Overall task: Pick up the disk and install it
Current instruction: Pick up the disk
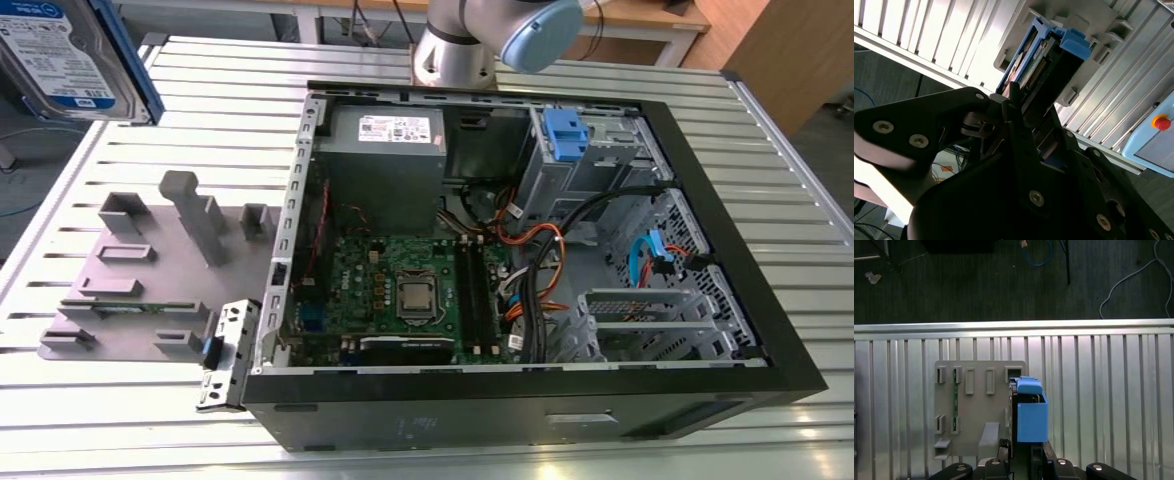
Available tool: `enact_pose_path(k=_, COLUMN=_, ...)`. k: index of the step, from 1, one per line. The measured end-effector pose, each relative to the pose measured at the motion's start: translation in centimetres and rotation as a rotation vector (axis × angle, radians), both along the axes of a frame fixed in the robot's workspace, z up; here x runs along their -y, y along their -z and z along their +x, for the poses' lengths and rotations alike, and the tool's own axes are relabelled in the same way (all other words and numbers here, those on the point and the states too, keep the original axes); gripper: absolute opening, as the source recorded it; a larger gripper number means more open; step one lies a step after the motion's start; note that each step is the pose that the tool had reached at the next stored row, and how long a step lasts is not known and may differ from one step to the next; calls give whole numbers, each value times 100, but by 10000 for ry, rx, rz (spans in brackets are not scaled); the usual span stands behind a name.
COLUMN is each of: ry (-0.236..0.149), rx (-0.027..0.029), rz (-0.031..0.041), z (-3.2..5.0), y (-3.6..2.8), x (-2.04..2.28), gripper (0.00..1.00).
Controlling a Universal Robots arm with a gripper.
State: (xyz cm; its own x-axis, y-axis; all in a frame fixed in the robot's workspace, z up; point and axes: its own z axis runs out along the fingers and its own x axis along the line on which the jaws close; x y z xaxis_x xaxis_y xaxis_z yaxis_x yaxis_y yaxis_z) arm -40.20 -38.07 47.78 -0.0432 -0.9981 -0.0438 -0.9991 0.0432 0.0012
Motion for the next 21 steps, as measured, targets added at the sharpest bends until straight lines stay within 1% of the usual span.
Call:
enact_pose_path(k=3, ry=1, rx=0, rz=0, z=0, y=-20, x=0, gripper=35)
enact_pose_path(k=14, ry=0, rx=-1, rz=-1, z=0, y=-29, x=0, gripper=35)
enact_pose_path(k=21, ry=0, rx=0, rz=0, z=0, y=-84, x=0, gripper=35)
